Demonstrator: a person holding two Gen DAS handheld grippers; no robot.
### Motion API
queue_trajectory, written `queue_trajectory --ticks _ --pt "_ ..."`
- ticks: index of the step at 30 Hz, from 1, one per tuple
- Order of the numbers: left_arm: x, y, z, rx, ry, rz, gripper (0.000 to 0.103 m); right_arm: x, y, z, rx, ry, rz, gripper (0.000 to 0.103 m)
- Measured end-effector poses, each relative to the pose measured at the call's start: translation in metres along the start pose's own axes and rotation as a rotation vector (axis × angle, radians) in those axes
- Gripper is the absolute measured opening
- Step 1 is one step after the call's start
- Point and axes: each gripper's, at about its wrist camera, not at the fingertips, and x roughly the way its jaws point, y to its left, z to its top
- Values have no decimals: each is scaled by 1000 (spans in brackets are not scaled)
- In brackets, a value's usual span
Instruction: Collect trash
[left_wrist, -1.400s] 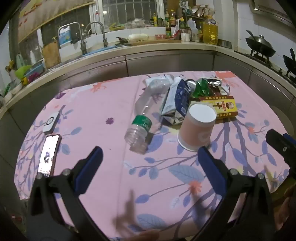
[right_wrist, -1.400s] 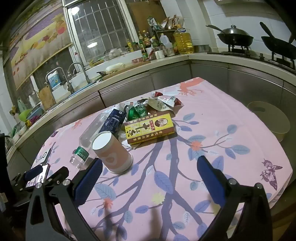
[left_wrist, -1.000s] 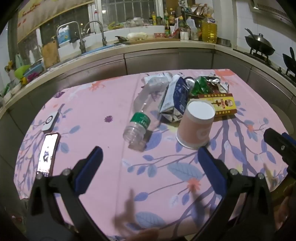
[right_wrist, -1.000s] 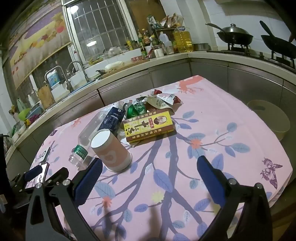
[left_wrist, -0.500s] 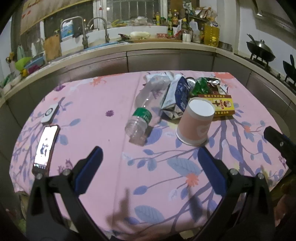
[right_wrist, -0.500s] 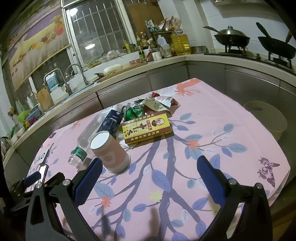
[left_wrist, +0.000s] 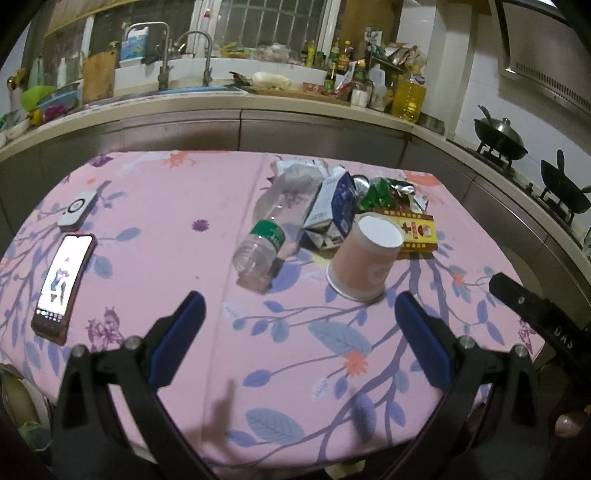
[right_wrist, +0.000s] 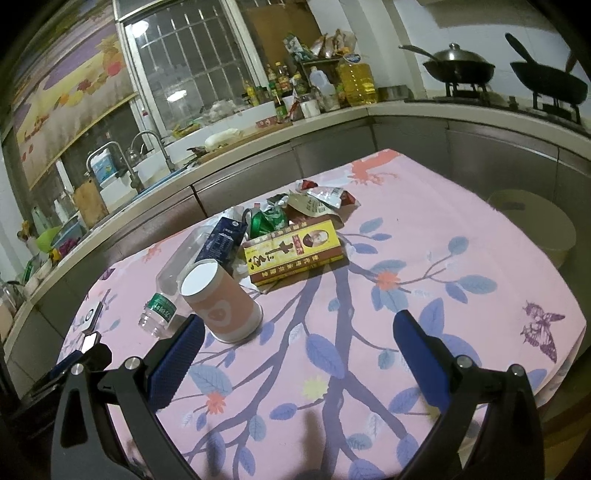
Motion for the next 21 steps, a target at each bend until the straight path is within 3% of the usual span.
queue_trajectory --ticks 6,14,21 --pt "0 -6 0 31 -5 -11 98 0 3 -1 -6 -1 35 98" --pt "-5 -4 18 70 -81 54 98 4 -3 0 22 19 53 98" --pt "-24 -22 33 247 -326 201 99 -11 -1 22 -20 -75 42 98"
